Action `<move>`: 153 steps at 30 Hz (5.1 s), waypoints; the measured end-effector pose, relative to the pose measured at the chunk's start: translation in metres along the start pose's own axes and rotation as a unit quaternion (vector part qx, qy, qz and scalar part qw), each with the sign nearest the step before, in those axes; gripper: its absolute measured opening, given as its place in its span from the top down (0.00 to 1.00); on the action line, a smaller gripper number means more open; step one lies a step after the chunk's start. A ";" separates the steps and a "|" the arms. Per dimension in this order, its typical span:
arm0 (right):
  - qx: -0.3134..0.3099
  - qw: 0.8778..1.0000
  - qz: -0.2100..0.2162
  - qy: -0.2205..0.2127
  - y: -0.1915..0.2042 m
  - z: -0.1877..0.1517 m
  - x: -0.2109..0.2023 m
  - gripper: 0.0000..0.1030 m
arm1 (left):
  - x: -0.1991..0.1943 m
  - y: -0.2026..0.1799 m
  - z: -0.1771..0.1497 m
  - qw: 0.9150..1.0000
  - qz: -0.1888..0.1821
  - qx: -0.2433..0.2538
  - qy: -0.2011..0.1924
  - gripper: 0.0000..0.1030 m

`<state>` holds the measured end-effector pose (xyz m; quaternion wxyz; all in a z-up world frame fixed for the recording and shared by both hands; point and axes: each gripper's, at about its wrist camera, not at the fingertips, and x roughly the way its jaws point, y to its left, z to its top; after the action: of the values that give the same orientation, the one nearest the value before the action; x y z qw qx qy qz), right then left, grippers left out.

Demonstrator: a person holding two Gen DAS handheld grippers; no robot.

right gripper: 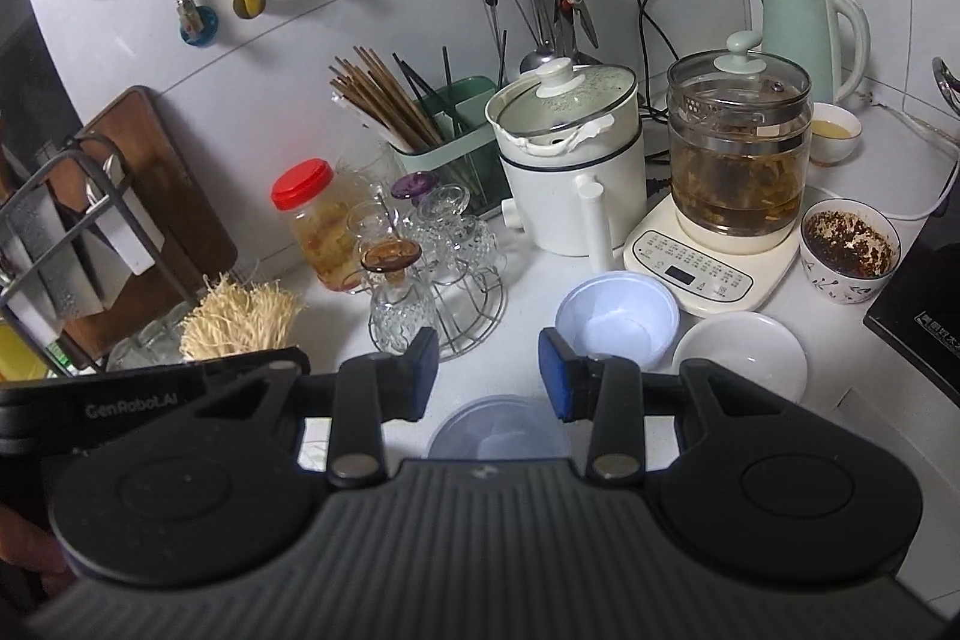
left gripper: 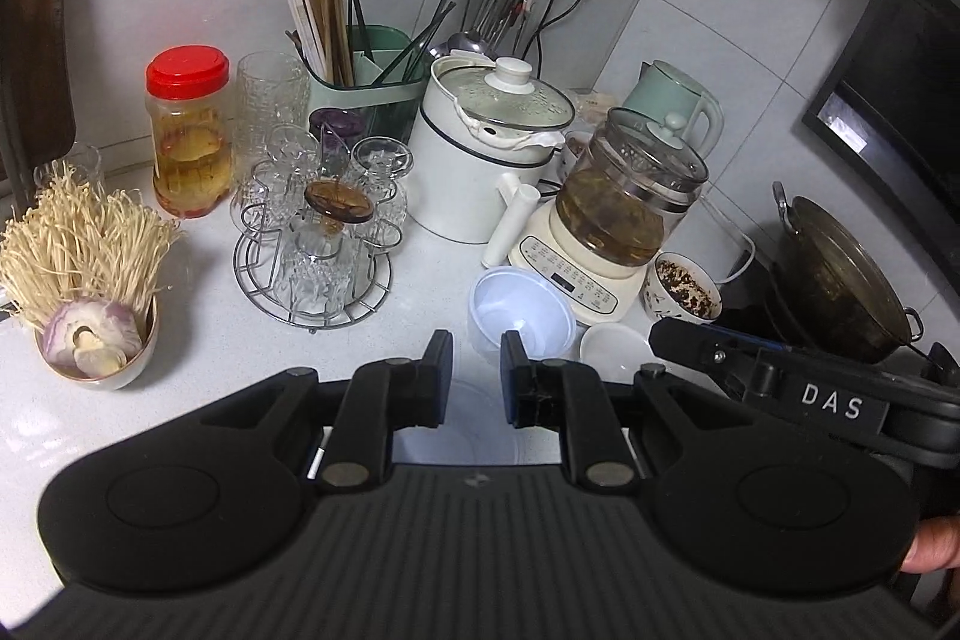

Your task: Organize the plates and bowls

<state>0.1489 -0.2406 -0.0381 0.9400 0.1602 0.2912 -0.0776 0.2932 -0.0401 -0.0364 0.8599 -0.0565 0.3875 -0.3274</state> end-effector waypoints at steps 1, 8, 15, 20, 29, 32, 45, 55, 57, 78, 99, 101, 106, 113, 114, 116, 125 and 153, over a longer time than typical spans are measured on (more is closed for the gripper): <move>0.000 1.000 -0.001 -0.001 0.000 0.000 0.000 0.61 | 0.000 0.001 0.000 1.000 0.000 0.000 0.001 0.82; 0.010 1.000 -0.005 0.006 -0.008 0.003 0.009 0.61 | 0.014 -0.003 0.004 1.000 0.000 0.002 0.016 0.82; 0.024 0.999 -0.007 0.027 -0.027 0.008 0.021 0.61 | 0.038 -0.014 0.010 0.999 0.008 -0.001 0.037 0.82; 0.035 0.998 -0.008 0.042 -0.048 0.014 0.030 0.61 | 0.059 -0.023 0.014 0.998 0.013 -0.009 0.054 0.76; 0.049 0.996 0.000 0.068 -0.085 0.028 0.054 0.61 | 0.099 -0.034 0.022 0.996 0.035 -0.025 0.082 0.67; 0.047 0.996 0.003 0.075 -0.094 0.035 0.063 0.61 | 0.111 -0.036 0.027 0.995 0.046 -0.031 0.086 0.60; 0.058 0.991 0.007 0.121 -0.129 0.047 0.113 0.61 | 0.175 -0.035 0.039 0.988 0.062 -0.073 0.118 0.39; 0.035 0.987 0.005 0.160 -0.146 0.044 0.165 0.61 | 0.228 -0.024 0.025 0.981 0.069 -0.093 0.155 0.40; 0.027 0.987 0.012 0.161 -0.147 0.045 0.174 0.64 | 0.234 -0.017 0.022 0.979 0.073 -0.108 0.155 0.41; -0.001 0.981 -0.014 0.192 -0.152 0.033 0.223 0.80 | 0.282 -0.003 0.016 0.974 0.077 -0.136 0.165 0.86; 0.039 0.981 0.027 0.187 -0.156 0.041 0.198 0.88 | 0.246 -0.009 0.022 0.976 0.082 -0.153 0.132 0.88; 0.041 0.982 0.031 0.182 -0.153 0.044 0.191 0.88 | 0.236 -0.013 0.024 0.977 0.083 -0.152 0.126 0.89; 0.044 0.985 0.040 0.164 -0.144 0.049 0.170 0.88 | 0.211 -0.017 0.030 0.979 0.079 -0.154 0.110 0.88; 0.039 0.989 0.057 0.134 -0.131 0.060 0.142 0.88 | 0.175 -0.021 0.035 0.981 0.073 -0.160 0.086 0.88; 0.037 0.989 0.057 0.131 -0.129 0.060 0.139 0.88 | 0.169 -0.021 0.036 0.981 0.070 -0.160 0.081 0.88; 0.032 0.990 0.059 0.124 -0.123 0.060 0.135 0.87 | 0.159 -0.023 0.038 0.983 0.068 -0.153 0.071 0.88; 0.053 0.991 0.065 0.104 -0.103 0.051 0.116 0.87 | 0.127 -0.013 0.037 0.987 0.054 -0.139 0.053 0.88; 0.069 0.981 0.048 0.174 -0.070 -0.019 0.123 0.87 | 0.110 0.034 -0.024 0.982 0.056 -0.141 0.116 0.88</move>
<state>0.2228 -0.3059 -0.1407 0.8642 0.2497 0.4362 -0.0233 0.3476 -0.0772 -0.1338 0.8094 -0.1173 0.5297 -0.2249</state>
